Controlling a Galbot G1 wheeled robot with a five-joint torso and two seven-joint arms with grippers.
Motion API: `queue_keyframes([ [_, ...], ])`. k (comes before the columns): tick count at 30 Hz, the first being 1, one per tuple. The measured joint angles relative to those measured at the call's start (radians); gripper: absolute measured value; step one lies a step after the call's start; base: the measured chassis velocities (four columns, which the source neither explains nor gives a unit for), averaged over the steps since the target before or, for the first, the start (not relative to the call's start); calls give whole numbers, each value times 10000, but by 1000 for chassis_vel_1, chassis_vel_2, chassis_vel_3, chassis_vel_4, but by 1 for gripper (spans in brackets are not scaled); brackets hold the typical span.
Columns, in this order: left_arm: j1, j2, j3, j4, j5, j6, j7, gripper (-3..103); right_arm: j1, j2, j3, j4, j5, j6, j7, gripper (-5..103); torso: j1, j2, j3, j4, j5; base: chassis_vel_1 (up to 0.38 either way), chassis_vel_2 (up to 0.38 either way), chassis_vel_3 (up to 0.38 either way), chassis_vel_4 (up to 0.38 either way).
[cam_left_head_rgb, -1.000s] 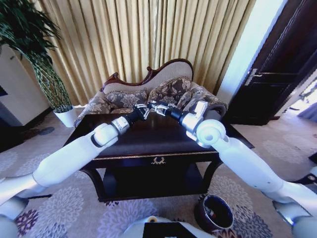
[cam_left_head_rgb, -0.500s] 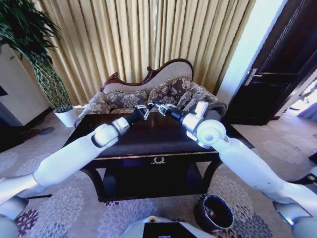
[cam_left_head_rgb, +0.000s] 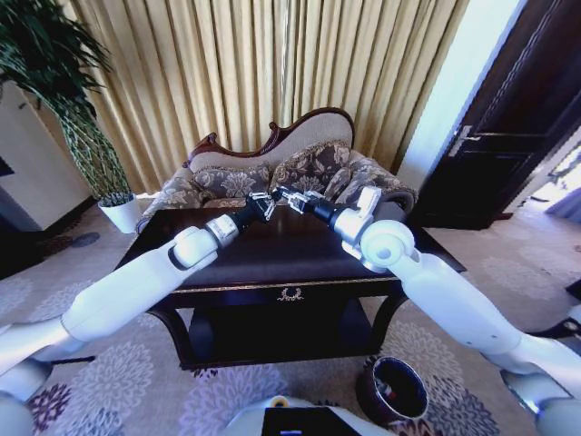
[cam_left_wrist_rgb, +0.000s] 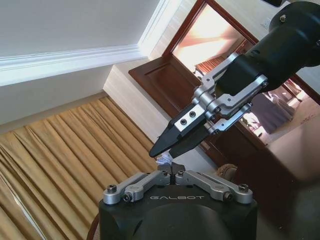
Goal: Move to the front of the table and place the trash on the table into the trash bin.
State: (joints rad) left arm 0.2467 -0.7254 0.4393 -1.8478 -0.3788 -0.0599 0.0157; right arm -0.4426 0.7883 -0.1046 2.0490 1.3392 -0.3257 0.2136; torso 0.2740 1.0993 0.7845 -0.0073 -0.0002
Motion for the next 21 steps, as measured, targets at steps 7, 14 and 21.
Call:
queue_keyframes([
  [7,-147,-20,94,29,-10,-7,0,0,6,-31,3,-14,-38,3,18,31,0,0,0,0,0,0,0,0,0],
  [14,-190,-23,154,34,-18,-7,0,0,-19,-33,5,-6,-76,16,5,9,0,0,0,0,0,0,0,0,0],
  [21,-196,-32,176,33,-20,-4,4,0,-64,-52,20,-3,-131,37,-9,0,0,0,0,0,0,0,0,0,0],
])
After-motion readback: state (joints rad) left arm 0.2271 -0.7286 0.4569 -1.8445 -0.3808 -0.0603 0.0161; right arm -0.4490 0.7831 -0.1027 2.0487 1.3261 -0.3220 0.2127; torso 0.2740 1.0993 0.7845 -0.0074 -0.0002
